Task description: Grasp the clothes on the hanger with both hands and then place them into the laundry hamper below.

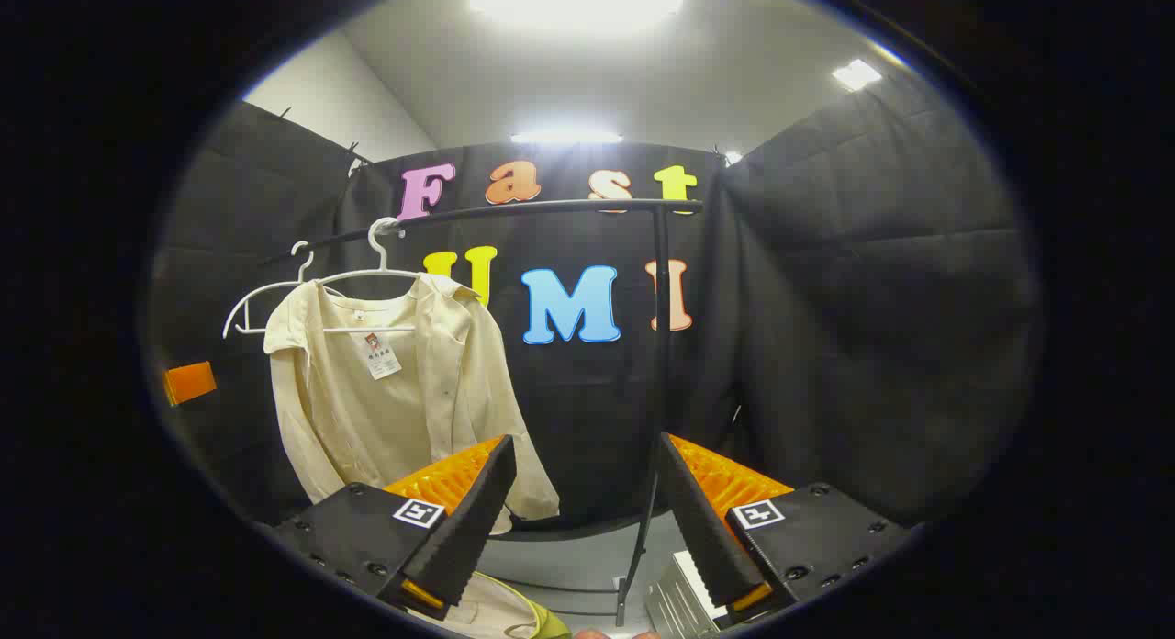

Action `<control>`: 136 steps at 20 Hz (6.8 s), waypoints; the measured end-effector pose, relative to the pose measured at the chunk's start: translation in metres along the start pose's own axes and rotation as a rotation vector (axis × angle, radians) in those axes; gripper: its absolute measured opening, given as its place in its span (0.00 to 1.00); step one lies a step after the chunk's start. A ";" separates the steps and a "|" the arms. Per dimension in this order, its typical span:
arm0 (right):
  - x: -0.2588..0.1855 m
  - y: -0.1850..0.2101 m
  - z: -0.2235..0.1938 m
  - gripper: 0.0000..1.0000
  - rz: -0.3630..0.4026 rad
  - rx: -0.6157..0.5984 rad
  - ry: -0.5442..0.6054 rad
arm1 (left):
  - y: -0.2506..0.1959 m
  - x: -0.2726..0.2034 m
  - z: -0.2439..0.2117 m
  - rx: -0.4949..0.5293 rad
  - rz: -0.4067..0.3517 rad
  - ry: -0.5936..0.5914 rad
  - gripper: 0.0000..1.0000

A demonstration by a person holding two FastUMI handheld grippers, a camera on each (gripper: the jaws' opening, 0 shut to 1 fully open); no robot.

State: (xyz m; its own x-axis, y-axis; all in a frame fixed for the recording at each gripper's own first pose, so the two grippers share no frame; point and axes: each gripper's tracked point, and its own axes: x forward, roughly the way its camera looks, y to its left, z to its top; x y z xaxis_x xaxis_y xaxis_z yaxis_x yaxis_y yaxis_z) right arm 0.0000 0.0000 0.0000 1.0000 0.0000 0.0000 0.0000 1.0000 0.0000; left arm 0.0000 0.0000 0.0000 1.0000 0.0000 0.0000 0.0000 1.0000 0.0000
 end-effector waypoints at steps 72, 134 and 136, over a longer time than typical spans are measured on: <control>0.249 0.084 -0.058 0.96 0.447 0.025 0.164 | 0.039 0.265 -0.044 0.025 0.487 0.138 0.67; 0.335 0.172 0.071 0.05 0.286 -0.153 -0.261 | 0.077 0.191 0.030 -0.145 0.225 -0.010 0.00; 0.344 0.163 0.079 0.05 0.250 -0.176 -0.297 | 0.081 0.195 0.033 -0.184 0.232 -0.010 0.00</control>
State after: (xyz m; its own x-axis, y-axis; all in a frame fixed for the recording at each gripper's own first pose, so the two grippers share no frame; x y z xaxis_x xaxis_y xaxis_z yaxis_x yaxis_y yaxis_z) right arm 0.3443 0.1632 0.0793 0.9256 0.2687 0.2666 -0.2172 0.9539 -0.2073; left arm 0.1948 0.0813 0.0326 0.9732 0.2299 -0.0115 -0.2281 0.9563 -0.1827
